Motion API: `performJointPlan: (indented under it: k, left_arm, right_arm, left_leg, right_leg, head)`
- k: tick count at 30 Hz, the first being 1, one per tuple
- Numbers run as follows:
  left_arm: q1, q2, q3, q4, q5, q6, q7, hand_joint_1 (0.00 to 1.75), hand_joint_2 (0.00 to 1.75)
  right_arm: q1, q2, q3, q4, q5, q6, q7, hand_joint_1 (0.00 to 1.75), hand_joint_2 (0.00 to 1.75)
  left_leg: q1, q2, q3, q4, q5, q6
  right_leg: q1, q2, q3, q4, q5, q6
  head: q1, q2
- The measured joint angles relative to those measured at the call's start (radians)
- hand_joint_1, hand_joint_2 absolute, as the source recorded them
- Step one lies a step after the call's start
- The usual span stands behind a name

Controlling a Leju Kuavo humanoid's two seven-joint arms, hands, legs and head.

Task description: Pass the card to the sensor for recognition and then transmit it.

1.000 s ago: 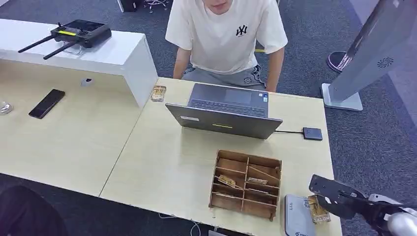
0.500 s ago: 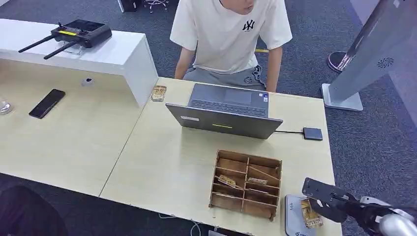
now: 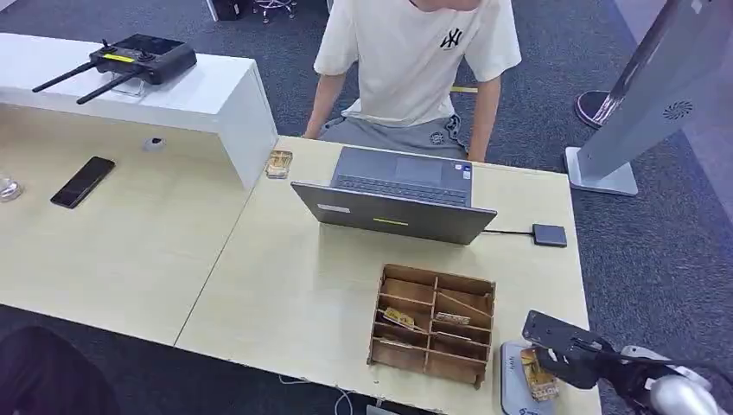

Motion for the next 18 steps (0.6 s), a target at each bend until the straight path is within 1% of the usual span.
performJointPlan:
  k: [12,18]
  left_arm:
    - [-0.001,-0.002,0.000,0.006,-0.026,0.000,0.003,0.00,0.00]
    - [-0.002,-0.009,0.000,0.015,-0.042,0.000,0.018,0.00,0.00]
  right_arm:
    - [-0.008,0.027,0.000,0.036,0.037,-0.009,-0.003,1.75,1.75]
    - [-0.010,0.034,-0.002,0.047,0.046,-0.011,-0.008,1.75,1.75]
  left_leg:
    - [0.000,0.000,0.002,0.000,0.000,0.000]
    - [0.000,0.000,0.005,0.000,0.000,0.000]
  right_leg:
    - [0.000,0.000,0.003,0.000,0.000,0.000]
    - [0.000,0.000,0.005,0.000,0.000,0.000]
  head:
    - [0.000,0.000]
    - [0.001,0.000]
